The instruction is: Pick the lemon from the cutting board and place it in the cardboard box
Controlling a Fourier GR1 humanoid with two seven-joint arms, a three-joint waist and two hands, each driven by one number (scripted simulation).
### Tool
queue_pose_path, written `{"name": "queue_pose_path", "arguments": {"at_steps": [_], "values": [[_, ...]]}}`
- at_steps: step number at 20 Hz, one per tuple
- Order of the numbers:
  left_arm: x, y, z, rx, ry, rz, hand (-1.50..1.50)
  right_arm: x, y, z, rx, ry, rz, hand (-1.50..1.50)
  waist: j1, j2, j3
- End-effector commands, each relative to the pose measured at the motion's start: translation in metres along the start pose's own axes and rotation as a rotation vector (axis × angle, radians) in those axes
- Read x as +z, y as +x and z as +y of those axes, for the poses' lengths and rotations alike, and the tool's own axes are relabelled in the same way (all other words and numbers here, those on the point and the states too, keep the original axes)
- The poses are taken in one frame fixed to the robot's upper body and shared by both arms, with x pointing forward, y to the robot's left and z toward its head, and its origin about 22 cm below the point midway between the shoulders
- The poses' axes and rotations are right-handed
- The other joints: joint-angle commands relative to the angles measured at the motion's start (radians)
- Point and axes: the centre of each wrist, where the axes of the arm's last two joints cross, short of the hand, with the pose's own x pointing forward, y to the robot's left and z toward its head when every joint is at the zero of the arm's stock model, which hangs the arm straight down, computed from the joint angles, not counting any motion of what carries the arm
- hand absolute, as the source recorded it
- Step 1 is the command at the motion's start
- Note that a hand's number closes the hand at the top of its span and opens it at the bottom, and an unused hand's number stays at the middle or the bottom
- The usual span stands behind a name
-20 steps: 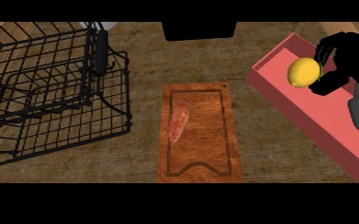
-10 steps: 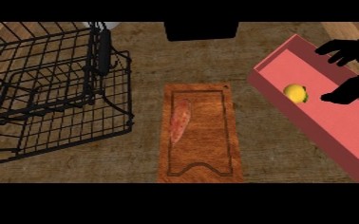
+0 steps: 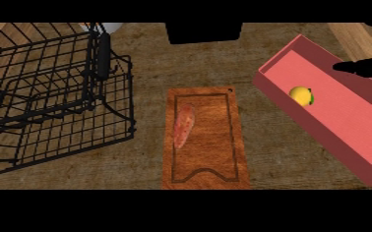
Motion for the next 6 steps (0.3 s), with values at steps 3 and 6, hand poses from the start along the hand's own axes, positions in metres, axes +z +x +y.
{"name": "queue_pose_path", "arguments": {"at_steps": [3,6], "values": [[0.019,-0.010,-0.076,0.145,-0.293,-0.020,0.00,0.009,-0.033,-0.033,-0.297,-0.183,0.033,-1.50,-0.016,0.031,-0.045],[0.012,-0.005,-0.074,0.134,-0.299,-0.034,0.00,0.015,-0.036,-0.061,-0.316,-0.255,0.019,-1.50,-0.011,0.034,-0.046]]}}
